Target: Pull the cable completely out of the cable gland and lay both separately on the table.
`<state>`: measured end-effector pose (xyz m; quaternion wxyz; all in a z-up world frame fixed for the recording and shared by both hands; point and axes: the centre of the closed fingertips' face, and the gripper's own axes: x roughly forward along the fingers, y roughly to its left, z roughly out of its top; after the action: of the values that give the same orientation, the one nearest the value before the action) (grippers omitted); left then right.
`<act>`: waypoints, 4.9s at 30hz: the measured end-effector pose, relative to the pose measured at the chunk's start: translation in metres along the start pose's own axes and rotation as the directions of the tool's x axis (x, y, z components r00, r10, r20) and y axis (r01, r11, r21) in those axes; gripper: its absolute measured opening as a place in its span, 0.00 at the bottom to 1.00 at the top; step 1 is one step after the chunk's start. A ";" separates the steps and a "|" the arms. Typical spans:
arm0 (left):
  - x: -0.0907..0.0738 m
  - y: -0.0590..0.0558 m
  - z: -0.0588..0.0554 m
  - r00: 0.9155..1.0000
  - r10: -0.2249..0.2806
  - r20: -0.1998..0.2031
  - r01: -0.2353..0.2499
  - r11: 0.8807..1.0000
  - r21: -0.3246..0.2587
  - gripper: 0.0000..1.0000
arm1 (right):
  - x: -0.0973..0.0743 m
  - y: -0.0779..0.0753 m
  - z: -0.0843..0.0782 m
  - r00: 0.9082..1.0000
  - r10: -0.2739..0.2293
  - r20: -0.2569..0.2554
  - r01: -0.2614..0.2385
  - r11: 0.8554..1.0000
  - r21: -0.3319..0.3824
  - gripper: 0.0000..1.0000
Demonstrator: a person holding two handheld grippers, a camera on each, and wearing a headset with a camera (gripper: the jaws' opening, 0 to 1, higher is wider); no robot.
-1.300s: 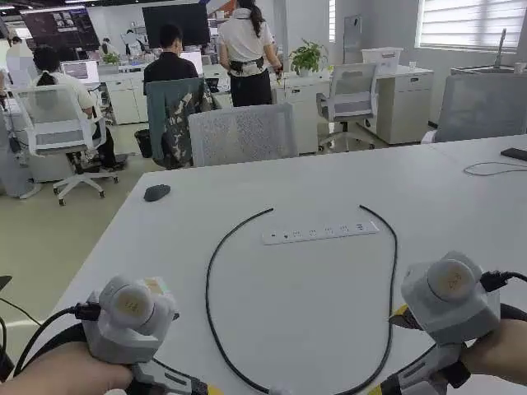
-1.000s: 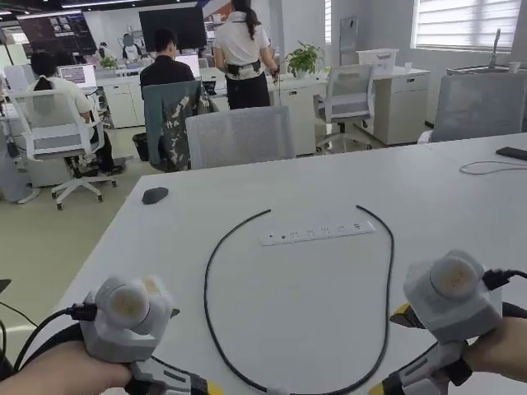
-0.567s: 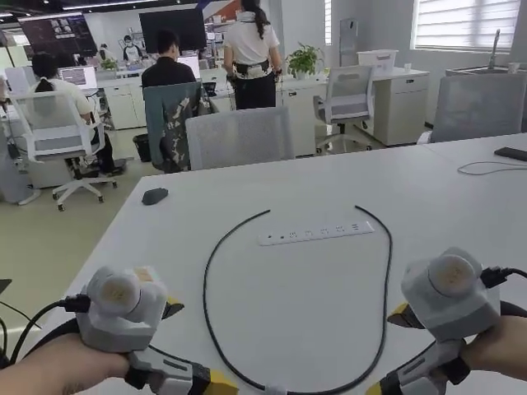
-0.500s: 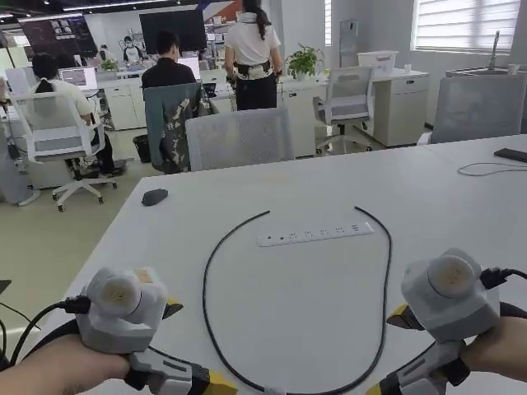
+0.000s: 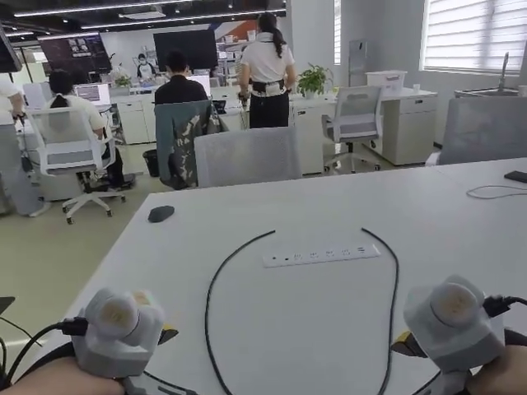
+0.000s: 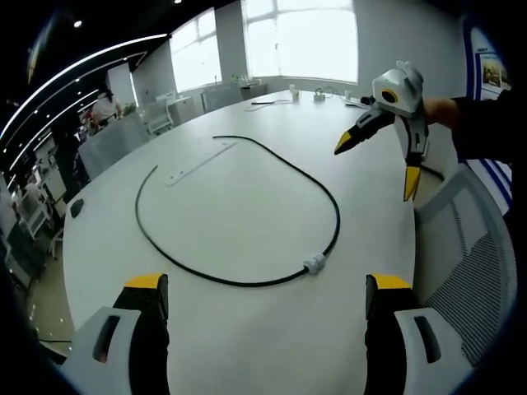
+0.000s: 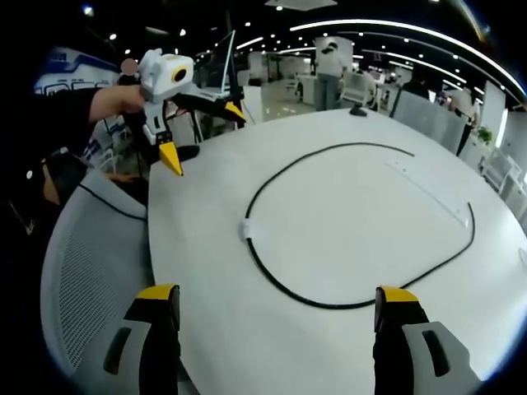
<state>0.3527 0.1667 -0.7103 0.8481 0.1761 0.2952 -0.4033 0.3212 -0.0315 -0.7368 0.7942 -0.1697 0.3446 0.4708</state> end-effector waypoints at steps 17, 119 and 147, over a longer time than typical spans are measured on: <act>-0.002 0.007 -0.011 0.999 0.035 0.027 -0.035 0.999 0.007 0.99 | 0.018 -0.001 0.009 1.000 0.025 -0.012 -0.026 0.999 -0.040 0.99; 0.047 -0.157 0.034 0.813 -0.529 0.245 0.575 0.795 -0.193 0.16 | 0.011 0.089 0.020 0.949 0.291 0.122 -0.176 0.810 -0.559 0.08; 0.035 -0.166 0.060 0.820 -0.507 0.264 0.458 0.859 0.228 0.15 | -0.010 0.085 0.023 0.824 0.533 0.191 -0.562 0.810 0.168 0.18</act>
<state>0.2609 0.0121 -0.6971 0.7375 0.0934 0.1590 -0.6496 0.2538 0.0186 -0.7089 0.6595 0.0567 0.3738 0.6497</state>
